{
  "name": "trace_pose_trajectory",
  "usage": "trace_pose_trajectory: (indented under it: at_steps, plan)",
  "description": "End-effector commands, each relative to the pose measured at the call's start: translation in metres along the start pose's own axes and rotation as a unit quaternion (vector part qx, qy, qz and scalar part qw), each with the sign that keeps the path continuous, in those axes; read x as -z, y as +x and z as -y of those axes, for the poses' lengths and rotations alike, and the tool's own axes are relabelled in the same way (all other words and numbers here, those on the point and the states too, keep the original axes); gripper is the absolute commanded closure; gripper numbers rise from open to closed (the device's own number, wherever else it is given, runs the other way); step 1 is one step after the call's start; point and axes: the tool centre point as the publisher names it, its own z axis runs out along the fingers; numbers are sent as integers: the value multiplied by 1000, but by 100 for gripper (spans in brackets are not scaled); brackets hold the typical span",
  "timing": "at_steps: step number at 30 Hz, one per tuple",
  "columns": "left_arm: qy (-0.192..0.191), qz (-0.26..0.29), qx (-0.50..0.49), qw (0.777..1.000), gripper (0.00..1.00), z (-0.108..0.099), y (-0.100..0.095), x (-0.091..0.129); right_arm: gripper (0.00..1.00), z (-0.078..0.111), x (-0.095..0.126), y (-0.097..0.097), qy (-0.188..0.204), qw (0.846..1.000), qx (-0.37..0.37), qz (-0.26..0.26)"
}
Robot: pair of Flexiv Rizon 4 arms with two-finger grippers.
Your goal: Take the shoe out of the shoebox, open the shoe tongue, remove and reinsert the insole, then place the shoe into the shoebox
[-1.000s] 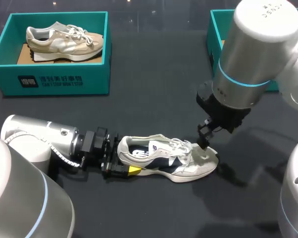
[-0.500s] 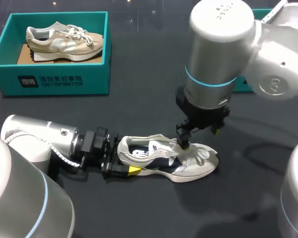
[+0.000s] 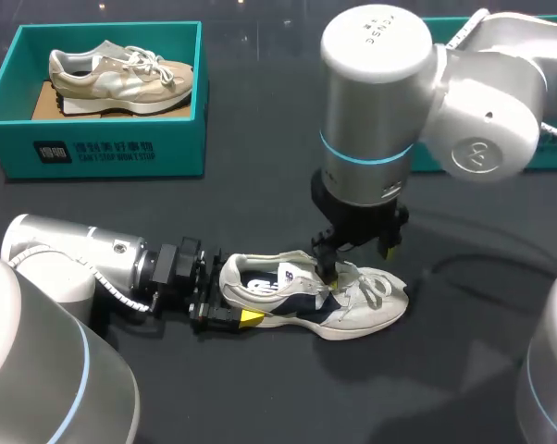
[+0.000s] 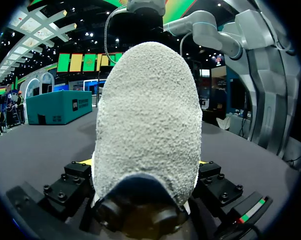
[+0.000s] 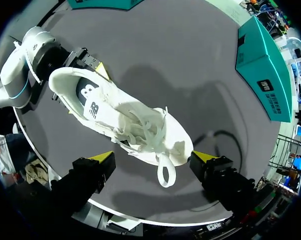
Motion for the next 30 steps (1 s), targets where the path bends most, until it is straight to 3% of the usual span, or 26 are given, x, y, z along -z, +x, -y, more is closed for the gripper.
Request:
trace_pose_trajectory:
  at_steps: [1,4,9,13,16,30]
  plan:
    - [0,0,0,1000,100,1,1,1,0,1,-1,0,-2,1000,0,0]
    - [0,0,0,1000,100,1,1,1,0,-5,7,6,30,995,-96,5]
    - [0,0,0,1000,100,1,1,1,0,-17,22,22,38,988,-147,22]
    - [0,0,0,1000,100,1,1,1,0,-24,28,36,44,974,-215,47]
    - [0,0,0,1000,100,1,1,1,0,-27,26,45,19,975,-218,47]
    - [0,0,0,1000,100,1,1,1,0,-27,26,45,19,975,-218,47]
